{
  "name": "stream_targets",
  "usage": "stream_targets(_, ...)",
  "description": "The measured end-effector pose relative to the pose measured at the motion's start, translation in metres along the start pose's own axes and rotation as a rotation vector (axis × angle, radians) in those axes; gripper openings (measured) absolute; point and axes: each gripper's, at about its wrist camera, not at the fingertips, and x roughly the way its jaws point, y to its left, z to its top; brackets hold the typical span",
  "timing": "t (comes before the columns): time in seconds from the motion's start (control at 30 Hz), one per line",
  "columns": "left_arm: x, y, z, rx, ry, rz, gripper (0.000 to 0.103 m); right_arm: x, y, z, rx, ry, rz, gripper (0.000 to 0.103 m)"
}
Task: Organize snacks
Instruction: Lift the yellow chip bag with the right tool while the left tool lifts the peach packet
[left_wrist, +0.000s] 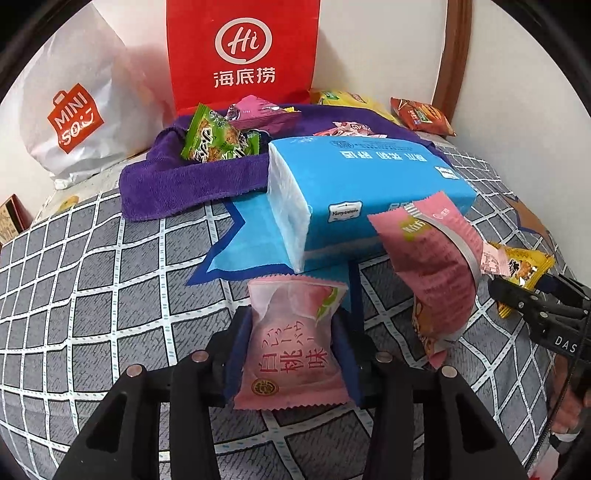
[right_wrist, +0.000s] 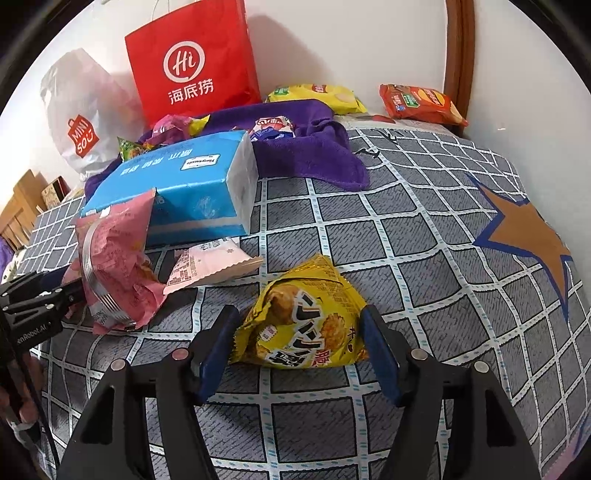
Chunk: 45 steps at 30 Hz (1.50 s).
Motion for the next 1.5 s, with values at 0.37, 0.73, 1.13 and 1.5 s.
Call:
stream_targets(0.37,-0.017,0.01,-0.003,-0.072,0.009,-0.067,0.039,-0.012,0.007,-0.002,-0.033,-0.04,-0.033,0.059)
stream_targets(0.73,-0.062,0.019,0.004,-0.083,-0.042,-0.105,0.039,-0.045,0.025,0.005,-0.013,-0.056,0.065,0.047)
stream_targets(1.13,-0.096,0.014,0.025,-0.066,-0.092,-0.1,0.039,-0.069,0.037,0.015,-0.03,-0.092,0.085,0.031)
stream_targets(1.5,-0.106,0.011,0.044,-0.067,-0.102,-0.13,0.039,-0.09,0.045,0.03,-0.046,-0.127,0.106,0.029)
